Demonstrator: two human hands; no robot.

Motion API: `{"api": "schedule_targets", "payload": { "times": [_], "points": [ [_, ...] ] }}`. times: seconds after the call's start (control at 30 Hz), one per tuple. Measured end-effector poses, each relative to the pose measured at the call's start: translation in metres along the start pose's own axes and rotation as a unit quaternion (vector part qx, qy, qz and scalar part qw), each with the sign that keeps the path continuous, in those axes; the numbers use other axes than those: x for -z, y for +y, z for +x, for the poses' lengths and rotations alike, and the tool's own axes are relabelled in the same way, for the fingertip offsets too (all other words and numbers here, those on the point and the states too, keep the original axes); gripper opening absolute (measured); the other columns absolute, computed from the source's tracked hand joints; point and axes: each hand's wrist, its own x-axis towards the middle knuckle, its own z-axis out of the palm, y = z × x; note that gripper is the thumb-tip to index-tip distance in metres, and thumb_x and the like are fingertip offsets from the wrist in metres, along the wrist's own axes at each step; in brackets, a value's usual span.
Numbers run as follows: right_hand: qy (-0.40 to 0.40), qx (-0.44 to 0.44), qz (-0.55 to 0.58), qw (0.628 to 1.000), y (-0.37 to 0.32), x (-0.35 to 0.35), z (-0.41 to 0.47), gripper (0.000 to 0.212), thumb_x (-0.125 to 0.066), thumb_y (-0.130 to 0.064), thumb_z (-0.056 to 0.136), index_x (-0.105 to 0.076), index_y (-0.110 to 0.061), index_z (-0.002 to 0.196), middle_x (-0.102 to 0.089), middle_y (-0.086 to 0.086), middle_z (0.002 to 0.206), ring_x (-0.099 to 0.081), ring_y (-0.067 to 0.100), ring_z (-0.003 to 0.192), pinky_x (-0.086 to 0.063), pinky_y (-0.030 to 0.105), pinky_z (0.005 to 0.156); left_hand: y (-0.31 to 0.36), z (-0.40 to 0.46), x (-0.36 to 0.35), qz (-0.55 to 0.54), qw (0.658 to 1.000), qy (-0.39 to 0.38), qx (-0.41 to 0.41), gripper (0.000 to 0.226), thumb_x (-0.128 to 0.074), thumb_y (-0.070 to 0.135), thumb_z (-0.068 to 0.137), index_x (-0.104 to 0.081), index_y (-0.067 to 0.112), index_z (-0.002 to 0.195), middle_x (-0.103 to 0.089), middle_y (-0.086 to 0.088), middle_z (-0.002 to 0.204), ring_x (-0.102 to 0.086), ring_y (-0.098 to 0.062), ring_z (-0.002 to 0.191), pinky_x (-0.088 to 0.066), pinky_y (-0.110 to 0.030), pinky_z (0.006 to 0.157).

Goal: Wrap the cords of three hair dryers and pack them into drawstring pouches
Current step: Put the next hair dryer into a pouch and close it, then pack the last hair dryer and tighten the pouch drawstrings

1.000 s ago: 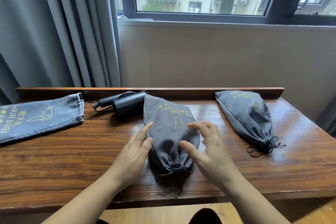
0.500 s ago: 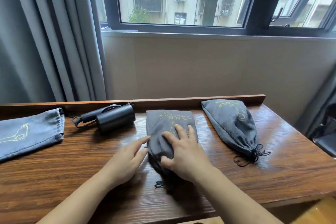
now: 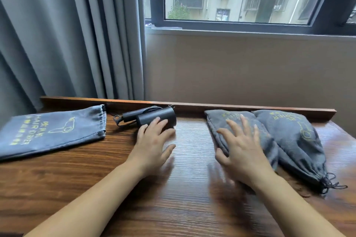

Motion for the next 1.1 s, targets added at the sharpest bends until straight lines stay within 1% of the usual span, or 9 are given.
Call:
{"api": "schedule_targets", "payload": {
  "times": [0.1, 0.2, 0.27, 0.37, 0.5, 0.7, 0.87, 1.0, 1.1],
  "points": [
    [0.075, 0.116, 0.068, 0.988, -0.029, -0.022, 0.0, 0.045, -0.049, -0.04, 0.081, -0.059, -0.025, 0.122, -0.052, 0.005, 0.138, -0.024, 0.036, 0.147, -0.025, 0.059, 0.117, -0.023, 0.024, 0.01, 0.077, 0.994, 0.031, 0.064, 0.065, -0.054, 0.055, 0.092, -0.036, 0.031, 0.149, -0.02, -0.011, 0.162, -0.005, -0.029, 0.153, -0.005, -0.057, 0.12],
    [0.035, 0.149, 0.118, 0.981, -0.049, -0.042, 0.003, 0.049, -0.051, -0.039, 0.083, -0.051, -0.028, 0.131, -0.049, 0.002, 0.141, -0.024, 0.031, 0.148, -0.031, 0.048, 0.117, -0.05, 0.046, 0.018, 0.109, 0.979, -0.058, 0.164, 0.086, -0.052, 0.071, 0.086, -0.013, 0.039, 0.155, -0.007, -0.011, 0.165, 0.003, -0.032, 0.152, -0.003, -0.056, 0.12],
    [0.007, 0.15, 0.142, 0.978, -0.056, -0.049, 0.008, 0.055, -0.05, -0.041, 0.086, -0.043, -0.032, 0.139, -0.042, -0.001, 0.147, -0.016, 0.025, 0.151, -0.025, 0.042, 0.121, -0.064, 0.052, 0.017, 0.084, 0.976, -0.083, 0.185, 0.089, -0.053, 0.074, 0.083, -0.012, 0.041, 0.155, -0.019, -0.009, 0.162, -0.008, -0.032, 0.15, -0.01, -0.055, 0.12],
    [-0.038, 0.139, 0.177, 0.974, -0.062, -0.052, 0.018, 0.065, -0.048, -0.047, 0.09, -0.023, -0.041, 0.15, -0.023, -0.007, 0.157, 0.001, 0.015, 0.152, -0.005, 0.028, 0.123, -0.074, 0.048, 0.016, 0.069, 0.986, -0.06, 0.137, 0.08, -0.056, 0.07, 0.082, -0.024, 0.043, 0.151, -0.037, -0.001, 0.149, -0.028, -0.027, 0.14, -0.023, -0.052, 0.117],
    [-0.052, 0.128, 0.218, 0.966, -0.072, -0.049, 0.035, 0.085, -0.062, -0.057, 0.086, -0.012, -0.044, 0.153, -0.009, -0.007, 0.162, 0.001, 0.013, 0.152, -0.012, 0.035, 0.124, -0.076, 0.032, 0.024, 0.044, 0.994, -0.07, 0.077, 0.077, -0.055, 0.068, 0.081, -0.029, 0.043, 0.149, -0.039, 0.007, 0.147, -0.031, -0.025, 0.139, -0.025, -0.049, 0.116],
    [-0.119, 0.13, 0.252, 0.952, -0.09, -0.045, 0.06, 0.113, -0.077, -0.07, 0.065, -0.009, -0.049, 0.153, 0.0, -0.021, 0.158, 0.012, 0.006, 0.15, -0.007, 0.032, 0.123, -0.063, -0.008, 0.044, 0.001, 0.994, -0.108, 0.005, 0.078, -0.059, 0.065, 0.083, -0.026, 0.044, 0.151, -0.034, 0.014, 0.152, -0.02, -0.02, 0.145, -0.015, -0.047, 0.121],
    [-0.157, 0.175, 0.306, 0.922, -0.097, -0.047, 0.061, 0.098, -0.076, -0.071, 0.062, -0.032, -0.048, 0.146, -0.031, -0.024, 0.143, -0.033, -0.005, 0.134, -0.03, 0.026, 0.116, -0.059, -0.044, 0.055, 0.058, 0.994, -0.09, -0.008, 0.081, -0.045, 0.076, 0.08, -0.02, 0.048, 0.151, -0.035, 0.013, 0.138, -0.029, -0.013, 0.131, -0.02, -0.041, 0.118],
    [-0.15, 0.207, 0.311, 0.915, -0.104, -0.043, 0.05, 0.085, -0.077, -0.064, 0.066, -0.042, -0.044, 0.14, -0.039, -0.029, 0.135, -0.039, -0.009, 0.127, -0.032, 0.017, 0.11, -0.075, -0.061, 0.072, -0.107, 0.986, -0.101, 0.085, 0.086, -0.046, 0.081, 0.078, -0.02, 0.048, 0.152, -0.024, 0.013, 0.147, -0.026, -0.004, 0.137, -0.021, -0.027, 0.118],
    [-0.159, 0.229, 0.307, 0.91, -0.113, -0.04, 0.04, 0.084, -0.077, -0.064, 0.068, -0.041, -0.043, 0.142, -0.038, -0.029, 0.136, -0.039, -0.008, 0.128, -0.032, 0.014, 0.109, -0.093, -0.071, 0.078, -0.162, 0.978, -0.066, 0.111, 0.095, -0.02, 0.093, 0.073, -0.041, 0.036, 0.147, -0.039, 0.013, 0.145, -0.03, 0.003, 0.133, -0.019, -0.016, 0.113]
  ]
}}
